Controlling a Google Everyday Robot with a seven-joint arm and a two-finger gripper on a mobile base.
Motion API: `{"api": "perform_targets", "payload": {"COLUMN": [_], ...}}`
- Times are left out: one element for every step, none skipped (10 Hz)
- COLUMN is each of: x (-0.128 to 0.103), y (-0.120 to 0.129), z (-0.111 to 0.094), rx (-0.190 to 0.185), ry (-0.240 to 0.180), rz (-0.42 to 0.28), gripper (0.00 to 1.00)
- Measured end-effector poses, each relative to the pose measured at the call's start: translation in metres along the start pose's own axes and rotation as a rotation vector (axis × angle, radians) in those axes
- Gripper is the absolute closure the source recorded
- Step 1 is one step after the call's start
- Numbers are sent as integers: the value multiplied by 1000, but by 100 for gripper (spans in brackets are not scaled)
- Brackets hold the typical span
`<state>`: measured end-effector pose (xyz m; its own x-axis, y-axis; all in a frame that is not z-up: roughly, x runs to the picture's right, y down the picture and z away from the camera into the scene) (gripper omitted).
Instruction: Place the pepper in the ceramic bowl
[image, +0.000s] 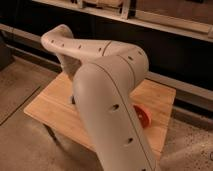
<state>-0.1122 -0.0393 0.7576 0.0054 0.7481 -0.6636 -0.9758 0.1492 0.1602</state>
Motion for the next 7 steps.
{"api": "perform_targets", "payload": {"x": [1, 3, 5, 6, 8, 9, 12], "y": [-8, -15, -24, -30, -36, -42, -53], "z": [-3, -5, -8, -9, -9, -8, -6], "rx": [-3, -6, -15, -24, -39, -49, -59], "ry": [-5, -10, -15, -17, -16, -13, -8], "rz": [12, 23, 36, 45, 57, 69, 86], "gripper": [100, 100, 100, 100, 100, 100, 100]}}
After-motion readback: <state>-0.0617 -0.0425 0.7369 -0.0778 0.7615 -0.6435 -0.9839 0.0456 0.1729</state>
